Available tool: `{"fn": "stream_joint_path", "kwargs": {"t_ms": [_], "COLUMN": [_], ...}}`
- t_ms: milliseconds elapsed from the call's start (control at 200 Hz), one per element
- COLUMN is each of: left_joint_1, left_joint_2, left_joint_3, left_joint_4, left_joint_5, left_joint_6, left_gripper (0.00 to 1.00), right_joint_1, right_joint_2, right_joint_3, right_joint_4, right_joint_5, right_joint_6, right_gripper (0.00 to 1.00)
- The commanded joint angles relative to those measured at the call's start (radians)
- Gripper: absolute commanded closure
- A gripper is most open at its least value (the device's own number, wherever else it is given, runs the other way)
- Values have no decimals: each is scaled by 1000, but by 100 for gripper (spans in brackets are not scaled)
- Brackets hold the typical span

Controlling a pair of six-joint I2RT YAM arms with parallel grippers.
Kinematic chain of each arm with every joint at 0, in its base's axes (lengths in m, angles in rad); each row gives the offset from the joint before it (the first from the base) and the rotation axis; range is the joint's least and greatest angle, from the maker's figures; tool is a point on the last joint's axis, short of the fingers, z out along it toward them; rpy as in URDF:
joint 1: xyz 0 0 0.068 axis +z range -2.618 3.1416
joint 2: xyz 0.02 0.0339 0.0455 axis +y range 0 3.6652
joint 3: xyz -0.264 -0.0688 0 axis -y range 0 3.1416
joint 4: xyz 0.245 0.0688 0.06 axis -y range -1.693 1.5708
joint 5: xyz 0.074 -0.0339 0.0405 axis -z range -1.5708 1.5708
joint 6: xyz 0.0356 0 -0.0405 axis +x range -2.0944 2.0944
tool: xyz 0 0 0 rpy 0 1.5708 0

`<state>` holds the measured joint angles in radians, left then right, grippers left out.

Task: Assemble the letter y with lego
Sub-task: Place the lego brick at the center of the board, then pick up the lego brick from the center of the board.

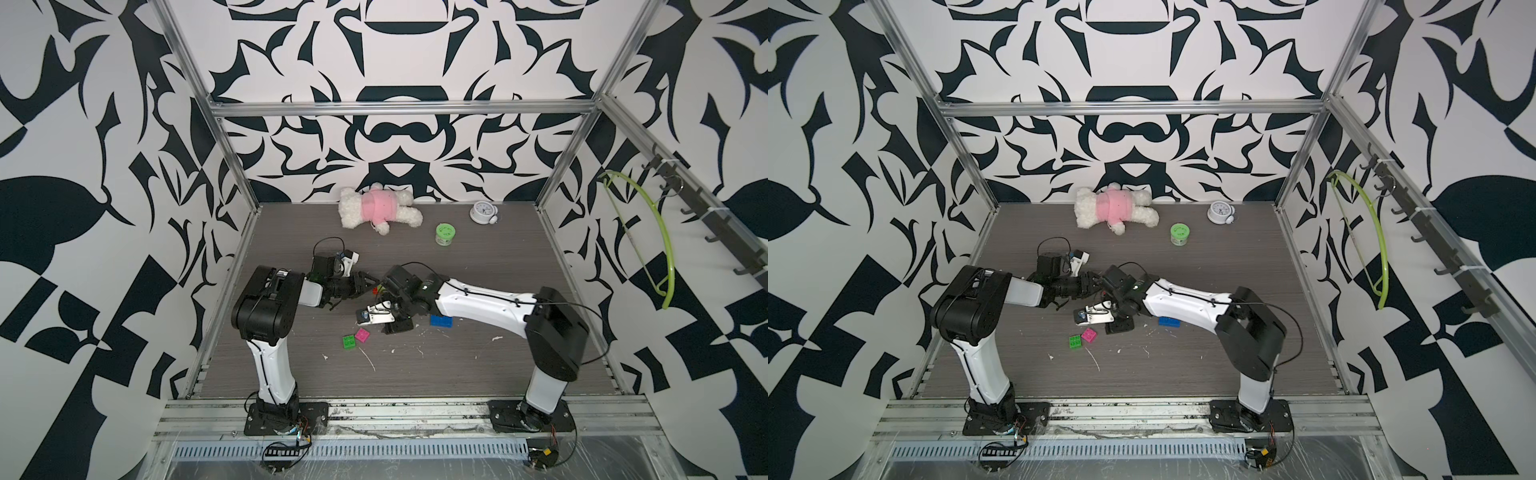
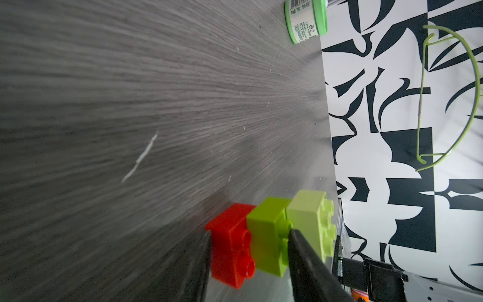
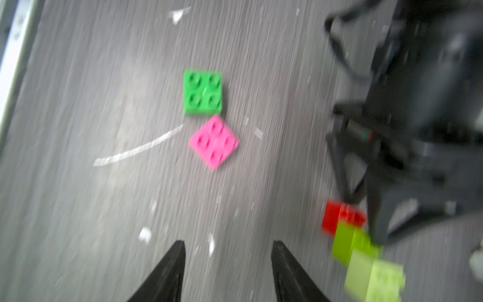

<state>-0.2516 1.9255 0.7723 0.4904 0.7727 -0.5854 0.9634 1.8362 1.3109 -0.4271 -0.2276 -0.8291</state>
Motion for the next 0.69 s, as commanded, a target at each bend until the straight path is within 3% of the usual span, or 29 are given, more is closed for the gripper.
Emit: {"fn": "stream_joint_path", "kwargs": {"t_ms": [0,285,690], "left_joint_1": [0,0,0], "left_joint_2": [75,76,78], "left_joint_3": [-51,-50,-50], "left_joint_4": [-241,-243,-243], "left_joint_5": [-158,-155,-154], "left_joint_6": [24,24,24], "left_gripper": [49,49,49], "right_joint_1": [33,63,84], "right_joint_2": [34,102,144], "right_joint_3": [34,37,32], "right_joint_4": [135,283,286], "right_joint_5": [-41,-97,-132], "right_joint_6": [57,156,242], "right_gripper": [44,44,47]}}
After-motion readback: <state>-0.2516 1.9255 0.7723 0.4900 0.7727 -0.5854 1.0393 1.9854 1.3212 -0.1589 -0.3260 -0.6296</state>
